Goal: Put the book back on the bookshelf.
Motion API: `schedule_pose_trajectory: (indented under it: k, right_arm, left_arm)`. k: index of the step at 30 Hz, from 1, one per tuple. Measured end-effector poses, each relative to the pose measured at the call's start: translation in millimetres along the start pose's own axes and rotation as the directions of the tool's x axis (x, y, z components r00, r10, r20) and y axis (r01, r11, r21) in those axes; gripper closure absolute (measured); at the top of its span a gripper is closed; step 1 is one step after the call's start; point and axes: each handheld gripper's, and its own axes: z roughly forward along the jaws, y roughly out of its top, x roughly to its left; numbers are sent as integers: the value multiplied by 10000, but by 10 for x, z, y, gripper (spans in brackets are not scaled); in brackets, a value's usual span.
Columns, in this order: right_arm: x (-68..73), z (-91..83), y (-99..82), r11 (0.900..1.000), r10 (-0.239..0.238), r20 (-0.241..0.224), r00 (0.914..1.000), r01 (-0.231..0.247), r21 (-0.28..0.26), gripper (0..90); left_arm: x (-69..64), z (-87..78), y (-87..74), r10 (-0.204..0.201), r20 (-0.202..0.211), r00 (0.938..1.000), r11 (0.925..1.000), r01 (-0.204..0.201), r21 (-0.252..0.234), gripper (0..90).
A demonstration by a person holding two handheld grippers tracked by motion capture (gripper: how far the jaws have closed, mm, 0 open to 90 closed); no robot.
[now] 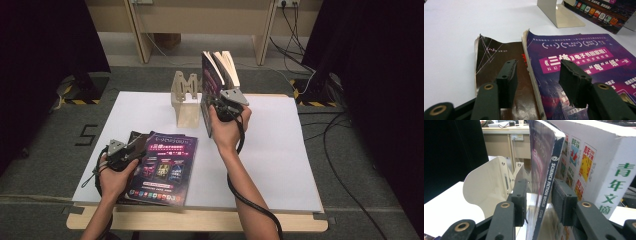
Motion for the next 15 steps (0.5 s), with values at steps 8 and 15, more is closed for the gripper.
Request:
schedule_pose_trajectory:
  k: [8, 15]
  right_arm:
    - [-39, -38, -41, 9997, -220, -127, 9997, 221, 85, 646]
    - [-43, -75, -76, 9991, -340, -386, 9987, 349, 224, 643]
  left_arm:
    - [3, 12, -7, -25, 13, 10000, 9999, 25, 110, 477]
    - [8, 10, -6, -64, 2, 10000, 9998, 64, 163, 477]
